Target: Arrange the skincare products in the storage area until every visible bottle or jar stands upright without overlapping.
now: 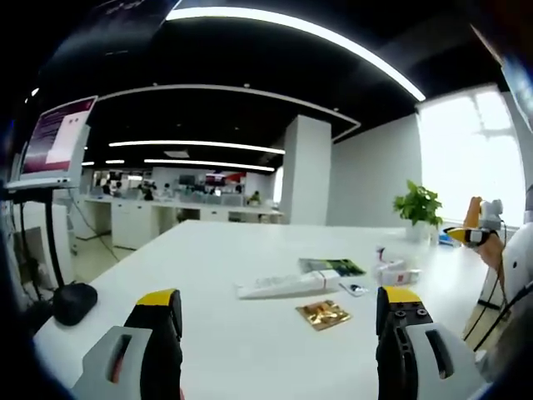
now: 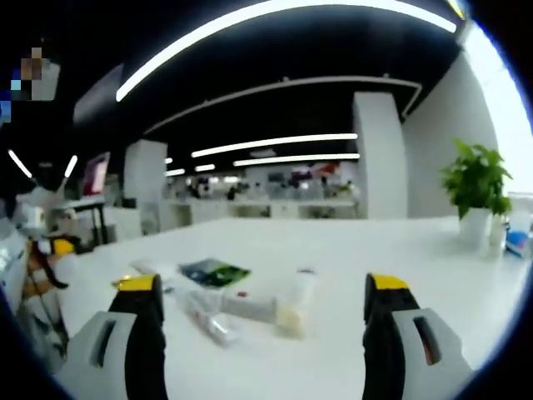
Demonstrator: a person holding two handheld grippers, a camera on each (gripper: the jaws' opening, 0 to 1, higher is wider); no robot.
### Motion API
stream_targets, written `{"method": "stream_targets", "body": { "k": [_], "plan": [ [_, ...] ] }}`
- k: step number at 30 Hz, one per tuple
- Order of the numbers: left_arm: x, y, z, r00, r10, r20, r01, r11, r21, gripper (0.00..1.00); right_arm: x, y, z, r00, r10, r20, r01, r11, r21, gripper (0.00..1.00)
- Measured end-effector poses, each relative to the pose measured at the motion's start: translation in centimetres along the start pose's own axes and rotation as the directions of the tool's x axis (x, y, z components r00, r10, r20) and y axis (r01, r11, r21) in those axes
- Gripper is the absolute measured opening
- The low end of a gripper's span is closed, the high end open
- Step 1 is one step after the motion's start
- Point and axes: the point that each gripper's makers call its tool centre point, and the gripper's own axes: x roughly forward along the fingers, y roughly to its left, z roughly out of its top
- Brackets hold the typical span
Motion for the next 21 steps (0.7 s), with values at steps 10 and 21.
{"method": "stream_targets", "body": {
  "k": [10, 21],
  "plan": [
    [0.5, -0.2, -0.3, 1.000, -0.015, -0.016, 0.015, 1.000, 0.000, 0.99, 3.8, -0.3, -0.4, 0.997, 0.076, -0.033, -0.073, 0.994, 0.077, 0.96],
    [1.2, -0.5, -0.3, 0.999, -0.023, -0.032, 0.024, 0.999, 0.023, 0.99, 7.4, -0.4, -1.3, 0.994, 0.080, -0.075, -0.074, 0.995, 0.073, 1.00]
  ]
}}
